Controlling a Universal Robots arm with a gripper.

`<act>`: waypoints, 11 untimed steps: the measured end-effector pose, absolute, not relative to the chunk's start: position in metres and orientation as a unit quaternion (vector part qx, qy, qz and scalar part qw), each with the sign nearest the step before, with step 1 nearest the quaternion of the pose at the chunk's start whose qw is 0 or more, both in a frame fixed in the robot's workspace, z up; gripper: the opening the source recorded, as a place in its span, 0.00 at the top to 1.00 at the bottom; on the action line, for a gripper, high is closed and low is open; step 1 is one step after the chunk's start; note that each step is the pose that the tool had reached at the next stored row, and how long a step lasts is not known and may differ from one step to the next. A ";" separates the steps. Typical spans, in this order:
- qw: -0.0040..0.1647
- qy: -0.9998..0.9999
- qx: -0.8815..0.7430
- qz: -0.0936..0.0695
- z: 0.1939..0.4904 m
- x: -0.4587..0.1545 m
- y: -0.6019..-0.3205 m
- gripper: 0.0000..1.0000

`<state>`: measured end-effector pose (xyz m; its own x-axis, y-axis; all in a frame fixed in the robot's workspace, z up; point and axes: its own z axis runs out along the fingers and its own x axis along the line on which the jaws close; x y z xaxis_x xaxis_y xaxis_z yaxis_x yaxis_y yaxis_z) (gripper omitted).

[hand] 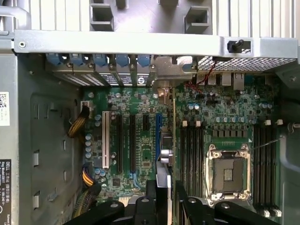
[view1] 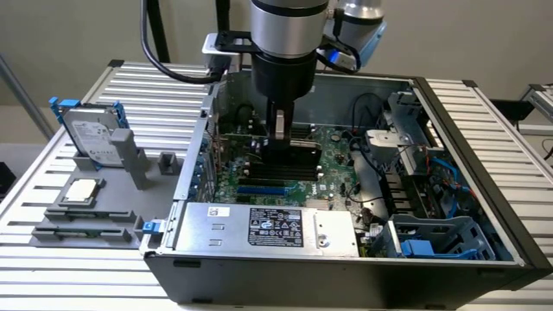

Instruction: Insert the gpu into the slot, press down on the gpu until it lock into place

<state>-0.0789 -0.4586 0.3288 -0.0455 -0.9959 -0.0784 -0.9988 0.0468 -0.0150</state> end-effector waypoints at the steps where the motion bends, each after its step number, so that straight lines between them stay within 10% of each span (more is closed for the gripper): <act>1: 0.034 0.724 -0.689 0.022 0.327 -0.079 -0.459 0.74; 11: 0.034 0.724 -0.689 0.022 0.319 -0.079 -0.459 0.74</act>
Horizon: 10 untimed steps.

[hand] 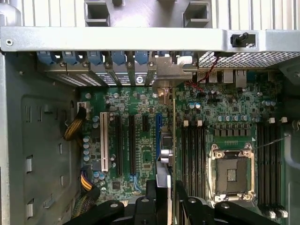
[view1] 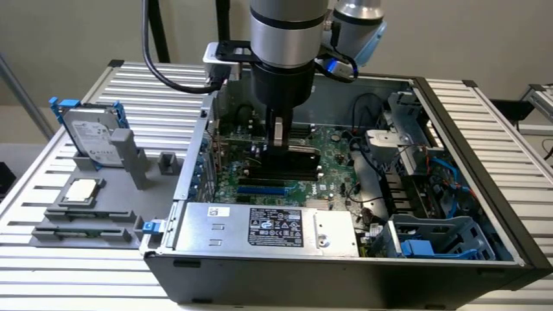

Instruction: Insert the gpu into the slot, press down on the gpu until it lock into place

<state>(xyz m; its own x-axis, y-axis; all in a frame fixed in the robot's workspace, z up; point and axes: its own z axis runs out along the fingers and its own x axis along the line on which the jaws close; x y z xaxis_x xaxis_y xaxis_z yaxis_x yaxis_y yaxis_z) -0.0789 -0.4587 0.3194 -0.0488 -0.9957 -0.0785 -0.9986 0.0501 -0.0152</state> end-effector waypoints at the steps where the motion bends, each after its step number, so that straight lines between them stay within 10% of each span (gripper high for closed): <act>1: 0.034 0.724 -0.689 0.022 0.318 -0.079 -0.459 0.74; 10: 0.034 0.724 -0.689 0.022 0.301 -0.080 -0.460 0.74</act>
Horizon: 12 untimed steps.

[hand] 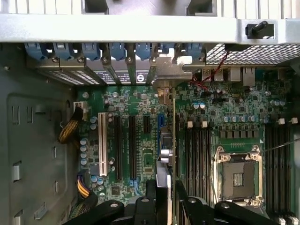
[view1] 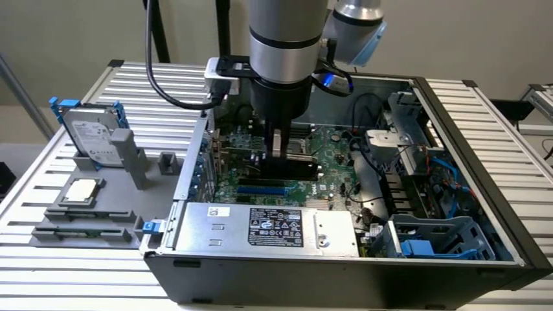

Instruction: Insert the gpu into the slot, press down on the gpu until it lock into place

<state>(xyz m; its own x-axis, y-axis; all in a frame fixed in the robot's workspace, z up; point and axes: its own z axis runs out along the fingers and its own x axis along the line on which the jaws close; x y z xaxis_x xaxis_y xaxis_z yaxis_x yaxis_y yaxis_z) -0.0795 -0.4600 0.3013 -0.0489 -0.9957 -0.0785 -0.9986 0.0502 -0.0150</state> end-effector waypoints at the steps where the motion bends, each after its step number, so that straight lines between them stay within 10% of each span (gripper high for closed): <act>1: 0.034 0.724 -0.689 0.022 0.299 -0.080 -0.460 0.74; 12: 0.030 0.724 -0.689 0.025 0.282 -0.082 -0.461 0.74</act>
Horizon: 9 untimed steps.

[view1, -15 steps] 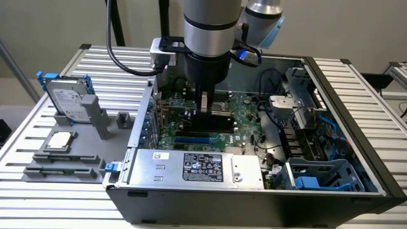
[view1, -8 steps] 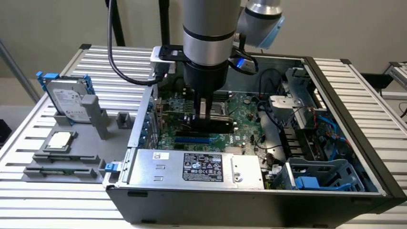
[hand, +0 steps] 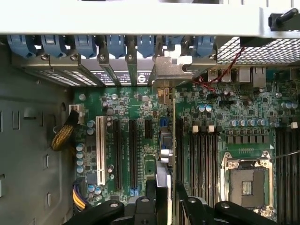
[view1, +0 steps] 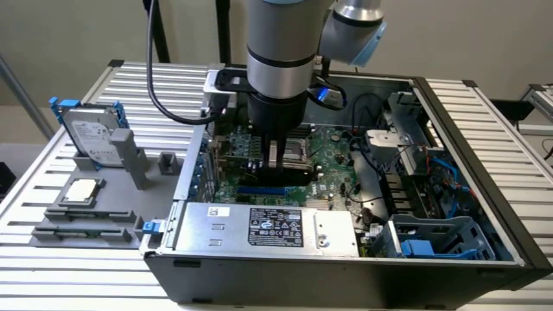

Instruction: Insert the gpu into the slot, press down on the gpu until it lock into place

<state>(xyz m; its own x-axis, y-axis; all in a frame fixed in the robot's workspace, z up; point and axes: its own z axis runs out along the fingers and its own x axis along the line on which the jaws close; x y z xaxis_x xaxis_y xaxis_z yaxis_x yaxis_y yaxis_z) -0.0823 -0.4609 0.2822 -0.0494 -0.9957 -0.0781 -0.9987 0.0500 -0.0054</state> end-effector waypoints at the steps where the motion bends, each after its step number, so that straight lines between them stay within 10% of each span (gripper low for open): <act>1: 0.030 0.724 -0.689 0.025 0.281 -0.082 -0.461 0.74; 9: 0.029 0.724 -0.689 0.026 0.276 -0.084 -0.461 0.74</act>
